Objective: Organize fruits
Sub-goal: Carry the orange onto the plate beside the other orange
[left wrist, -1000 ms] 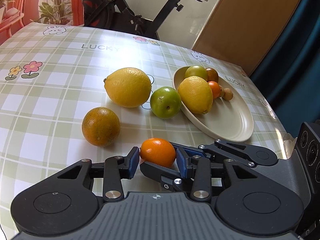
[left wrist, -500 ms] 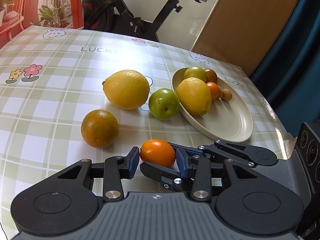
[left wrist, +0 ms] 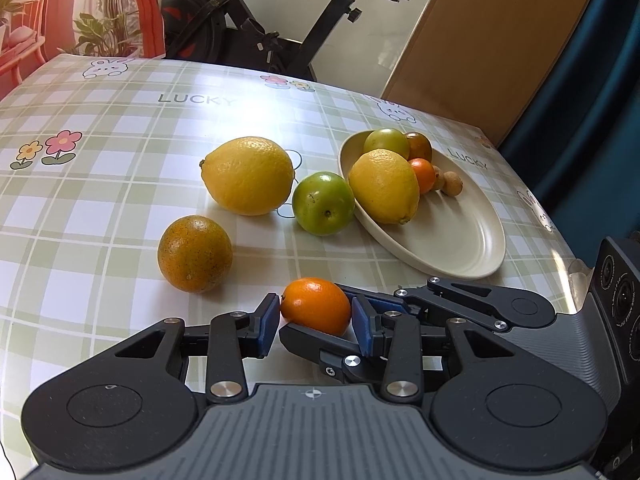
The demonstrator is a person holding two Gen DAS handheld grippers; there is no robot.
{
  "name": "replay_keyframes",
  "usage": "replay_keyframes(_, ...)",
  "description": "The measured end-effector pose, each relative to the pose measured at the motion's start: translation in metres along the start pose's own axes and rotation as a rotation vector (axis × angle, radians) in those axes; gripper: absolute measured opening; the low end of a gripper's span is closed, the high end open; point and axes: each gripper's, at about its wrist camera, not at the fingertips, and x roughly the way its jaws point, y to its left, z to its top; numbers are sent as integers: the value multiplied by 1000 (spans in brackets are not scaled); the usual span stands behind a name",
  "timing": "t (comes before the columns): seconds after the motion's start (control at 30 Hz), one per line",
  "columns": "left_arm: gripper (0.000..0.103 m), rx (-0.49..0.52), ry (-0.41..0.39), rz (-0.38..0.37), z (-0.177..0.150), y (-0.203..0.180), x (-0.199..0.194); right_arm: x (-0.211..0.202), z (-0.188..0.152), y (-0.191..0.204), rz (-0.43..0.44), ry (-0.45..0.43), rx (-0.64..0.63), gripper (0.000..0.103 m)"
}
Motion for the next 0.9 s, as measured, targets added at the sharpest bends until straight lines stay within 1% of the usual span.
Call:
replay_keyframes(0.17, 41, 36, -13, -5, 3, -11, -3, -4, -1, 1, -23, -18, 4, 39)
replay_keyframes(0.37, 41, 99, -47, -35, 15, -34, -6, -24, -2, -11, -58, -93, 71, 39)
replay_keyframes(0.57, 41, 185, -77, -42, 41, -69, 0, -49, 7, -30, -120, -186, 138, 39)
replay_keyframes(0.73, 41, 222, -64, -58, 60, -90, 24, -59, 15, -53, -185, -231, 169, 39)
replay_keyframes(0.83, 41, 260, -33, -60, 68, -103, 41, -60, 16, -67, -228, -242, 166, 39)
replay_keyframes(0.9, 41, 267, -11, -67, 74, -109, 52, -58, 16, -75, -250, -241, 157, 39)
